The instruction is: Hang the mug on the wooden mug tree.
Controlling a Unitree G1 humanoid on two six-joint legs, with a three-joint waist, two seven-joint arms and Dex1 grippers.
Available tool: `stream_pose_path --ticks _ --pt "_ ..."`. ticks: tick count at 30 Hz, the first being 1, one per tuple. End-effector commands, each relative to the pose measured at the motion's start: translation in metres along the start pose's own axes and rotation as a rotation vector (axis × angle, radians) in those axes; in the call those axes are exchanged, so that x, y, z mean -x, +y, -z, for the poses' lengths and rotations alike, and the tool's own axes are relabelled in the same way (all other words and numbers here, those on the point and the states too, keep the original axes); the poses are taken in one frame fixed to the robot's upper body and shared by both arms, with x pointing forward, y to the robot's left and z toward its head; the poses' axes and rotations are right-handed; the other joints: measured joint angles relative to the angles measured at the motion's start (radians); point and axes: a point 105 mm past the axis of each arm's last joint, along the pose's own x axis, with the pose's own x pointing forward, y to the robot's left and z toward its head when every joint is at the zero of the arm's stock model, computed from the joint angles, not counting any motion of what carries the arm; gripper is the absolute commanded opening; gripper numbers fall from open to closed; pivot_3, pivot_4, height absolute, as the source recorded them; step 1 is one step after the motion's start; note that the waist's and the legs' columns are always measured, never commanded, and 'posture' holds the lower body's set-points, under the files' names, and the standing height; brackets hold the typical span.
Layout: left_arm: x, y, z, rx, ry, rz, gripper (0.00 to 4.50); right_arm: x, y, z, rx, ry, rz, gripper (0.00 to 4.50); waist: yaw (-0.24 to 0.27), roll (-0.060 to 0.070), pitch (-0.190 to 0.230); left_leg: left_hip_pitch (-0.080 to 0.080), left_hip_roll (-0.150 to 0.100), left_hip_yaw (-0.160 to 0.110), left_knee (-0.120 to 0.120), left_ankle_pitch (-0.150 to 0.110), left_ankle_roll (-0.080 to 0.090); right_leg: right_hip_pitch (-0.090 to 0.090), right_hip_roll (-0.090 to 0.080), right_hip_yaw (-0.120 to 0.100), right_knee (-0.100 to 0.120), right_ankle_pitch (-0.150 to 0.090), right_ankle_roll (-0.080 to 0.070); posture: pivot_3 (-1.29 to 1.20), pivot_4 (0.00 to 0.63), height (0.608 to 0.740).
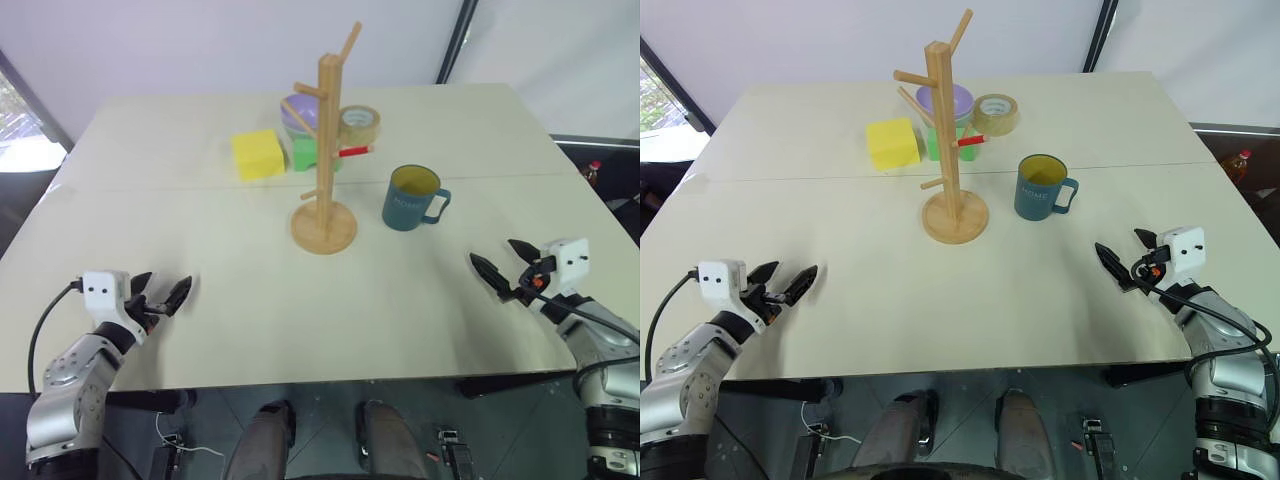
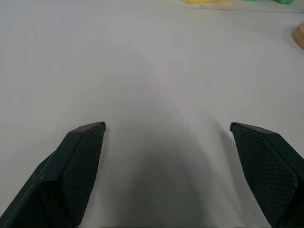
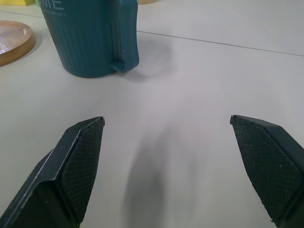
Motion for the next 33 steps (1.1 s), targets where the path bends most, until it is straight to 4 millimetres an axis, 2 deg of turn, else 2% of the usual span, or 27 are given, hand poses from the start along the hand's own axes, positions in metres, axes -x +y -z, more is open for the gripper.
stream_pose_path --ticks 1,8,13,15,17,21,26,29,33 --pt "0.004 0.0 -0.015 -0.04 -0.04 0.01 4.5 0.0 0.0 -0.012 0.026 -0.031 -0.005 4.4 0.0 0.0 0.0 0.0 0.0 0.0 0.0 0.0 0.0 0.0 0.0 0.0 0.0 0.0 0.0 0.0 0.15 0.74" --pt "0.002 -0.007 -0.016 -0.036 -0.044 0.037 4.5 0.002 0.0 -0.011 0.032 -0.02 0.003 4.4 0.0 0.0 0.0 0.0 0.0 0.0 0.0 0.0 0.0 0.0 0.0 0.0 0.0 0.0 0.0 0.0 0.15 0.74" --pt "-0.006 -0.031 -0.029 -0.08 -0.073 0.145 4.5 0.0 0.005 -0.014 0.035 -0.039 0.017 4.4 0.0 0.0 0.0 0.0 0.0 0.0 0.0 0.0 0.0 0.0 0.0 0.0 0.0 0.0 0.0 0.0 0.15 0.74" --pt "-0.01 -0.052 -0.037 -0.083 -0.099 0.244 4.5 -0.002 0.01 -0.015 0.037 -0.044 0.016 4.4 0.001 0.0 0.0 0.0 0.0 0.0 0.0 0.0 0.0 0.0 0.0 0.0 0.0 0.0 0.0 0.0 0.15 0.74" --pt "-0.014 -0.097 -0.041 -0.125 -0.097 0.448 4.5 -0.006 0.014 -0.016 0.047 -0.048 0.046 4.4 0.003 0.0 0.0 0.0 0.0 0.0 0.0 0.0 0.0 0.0 0.0 0.0 0.0 0.0 0.0 0.0 0.15 0.74" --pt "-0.016 -0.161 -0.049 -0.169 -0.102 0.728 4.5 -0.013 0.019 -0.018 0.064 -0.064 0.096 4.4 0.004 0.0 0.0 -0.001 0.0 0.002 0.0 0.0 0.0 0.0 0.0 0.0 -0.001 0.0 0.0 0.0 0.15 0.74" --pt "-0.016 -0.216 -0.056 -0.237 -0.114 0.944 4.5 -0.032 0.021 -0.019 0.063 -0.09 0.177 4.4 -0.005 0.0 0.0 0.0 0.001 0.007 0.0 0.0 0.0 -0.001 0.001 0.002 0.0 0.0 0.0 0.0 0.15 0.74" --pt "-0.02 -0.228 -0.058 -0.256 -0.122 0.978 4.5 -0.045 0.024 -0.019 0.059 -0.104 0.212 4.4 -0.005 0.0 0.0 0.0 0.002 0.009 0.0 0.0 0.0 -0.001 0.004 0.003 0.0 0.001 -0.002 0.0 0.15 0.74" --pt "-0.026 -0.227 -0.061 -0.268 -0.131 0.958 4.5 -0.062 0.029 -0.019 0.06 -0.116 0.227 4.4 -0.004 0.0 0.0 0.001 0.003 0.009 0.0 0.0 0.0 -0.002 0.006 0.003 0.0 0.002 -0.002 0.0 0.15 0.74"
